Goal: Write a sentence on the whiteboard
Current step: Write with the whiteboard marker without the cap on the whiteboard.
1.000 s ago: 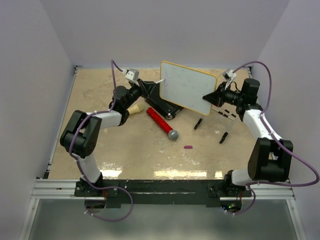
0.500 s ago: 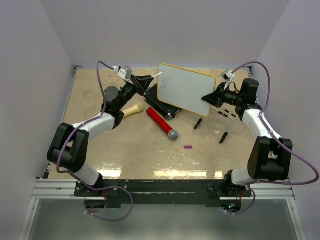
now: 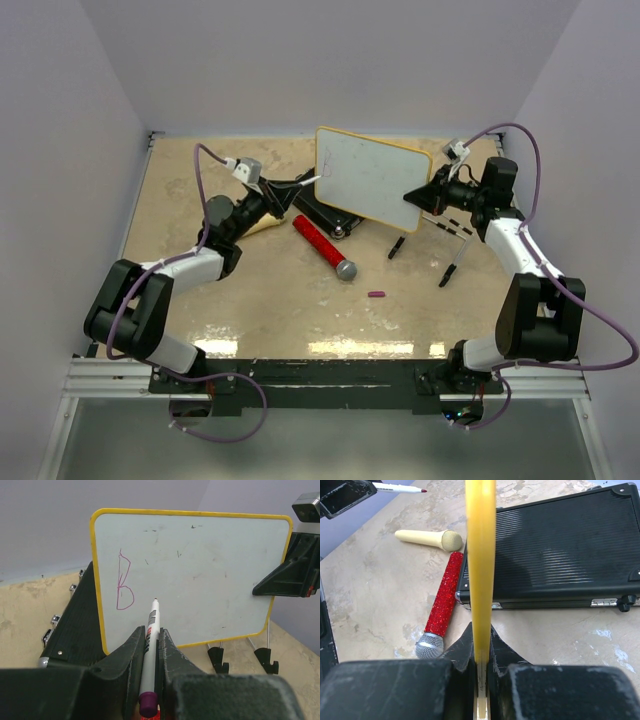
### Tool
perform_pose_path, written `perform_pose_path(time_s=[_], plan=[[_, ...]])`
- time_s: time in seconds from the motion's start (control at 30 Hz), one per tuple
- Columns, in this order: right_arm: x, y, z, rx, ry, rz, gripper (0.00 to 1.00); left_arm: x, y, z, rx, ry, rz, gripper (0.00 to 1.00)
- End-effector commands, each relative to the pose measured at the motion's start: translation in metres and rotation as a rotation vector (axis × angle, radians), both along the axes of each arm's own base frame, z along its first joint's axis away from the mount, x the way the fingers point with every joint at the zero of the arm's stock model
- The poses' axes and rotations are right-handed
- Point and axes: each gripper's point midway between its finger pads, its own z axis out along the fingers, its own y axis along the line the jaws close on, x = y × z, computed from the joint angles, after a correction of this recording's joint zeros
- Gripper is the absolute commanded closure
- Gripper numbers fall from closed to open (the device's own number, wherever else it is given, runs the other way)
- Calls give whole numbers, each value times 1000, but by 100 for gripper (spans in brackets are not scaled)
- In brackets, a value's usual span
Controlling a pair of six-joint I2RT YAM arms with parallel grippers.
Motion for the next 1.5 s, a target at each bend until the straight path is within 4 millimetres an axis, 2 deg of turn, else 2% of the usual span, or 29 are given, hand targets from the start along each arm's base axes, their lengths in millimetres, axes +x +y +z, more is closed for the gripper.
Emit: perform_pose_path(time_s=[0.0,0.97,1.23,1.47], plan=[[2,1,8,-23,-33,11,100,-5,0,22,-38,-77,-5,100],[1,1,8,-23,-37,21,100,-6,5,-2,-54,-30,44,100],[2,1,7,-22,-34,21,100,4,-7,-9,-44,-33,34,100],[2,2,7,-21,-34,22,100,19,-20,-1,-38,-52,27,100]])
